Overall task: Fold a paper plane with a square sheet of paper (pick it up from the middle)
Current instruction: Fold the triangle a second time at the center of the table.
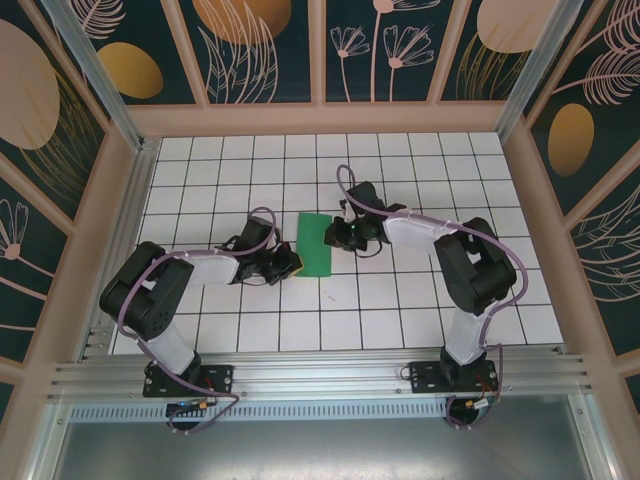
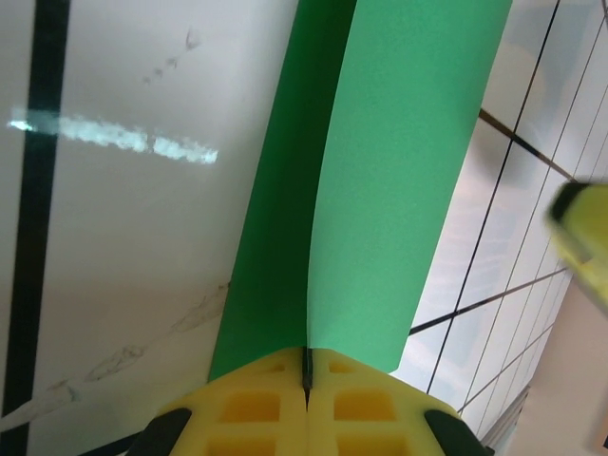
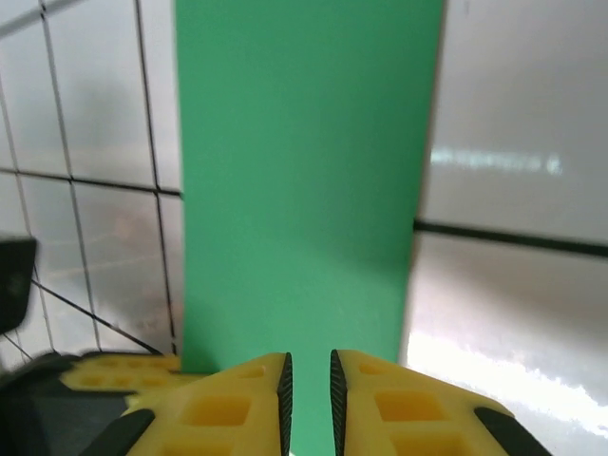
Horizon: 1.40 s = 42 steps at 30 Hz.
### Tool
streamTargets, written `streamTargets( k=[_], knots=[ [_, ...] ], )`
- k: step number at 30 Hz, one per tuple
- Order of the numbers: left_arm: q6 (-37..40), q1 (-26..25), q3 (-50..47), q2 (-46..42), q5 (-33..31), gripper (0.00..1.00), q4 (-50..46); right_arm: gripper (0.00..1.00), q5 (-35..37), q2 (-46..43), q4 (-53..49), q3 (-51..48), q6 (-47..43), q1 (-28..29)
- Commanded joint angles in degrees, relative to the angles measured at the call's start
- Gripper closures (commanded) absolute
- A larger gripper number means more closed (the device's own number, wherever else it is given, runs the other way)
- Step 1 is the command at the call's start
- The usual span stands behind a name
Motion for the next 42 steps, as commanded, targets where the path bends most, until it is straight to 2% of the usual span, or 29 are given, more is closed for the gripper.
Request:
streamTargets(
  k=[1, 12, 15, 19, 23, 31, 35, 42],
  knots=[
    [1.83, -0.23, 1.55, 0.79, -0.78, 0.96, -2.59, 0.8, -2.74, 1.54, 1.5, -1.75, 0.15, 0.83],
    [1.98, -0.38, 2.54, 0.75, -0.51, 0.94, -3.03, 0.84, -2.34, 5.56, 1.24, -0.33, -0.25, 1.09],
    [1.52, -0.4, 2.72, 0.14, -0.05, 0.85, -2.37, 0.84, -1.28, 6.24, 0.57, -0.64, -0.16, 1.01],
    [-1.74, -0.41, 1.91, -0.38, 4.29, 0.71, 5.31, 0.84, -0.95, 6.51, 0.51, -1.59, 0.44, 0.72],
    [-5.67, -0.36, 1.14, 0.53, 7.2, 0.7, 12.65, 0.84, -1.2, 6.52, 1.0, -1.96, 0.89, 0.65],
    [-7.06, -0.52, 2.61, 4.53, 8.48, 0.69, 15.99, 0.83, -3.77, 6.22, 3.28, -2.76, 2.19, 0.03],
    [-7.44, -0.72, 3.66, 6.19, 8.93, 0.65, 17.06, 0.8, -6.18, 4.98, 6.21, -4.04, 2.95, -0.98],
    [-9.96, -0.76, 4.02, 8.27, 9.99, 0.56, 22.0, 0.79, -6.93, 5.05, 6.35, -4.39, 2.92, -1.68]
  ],
)
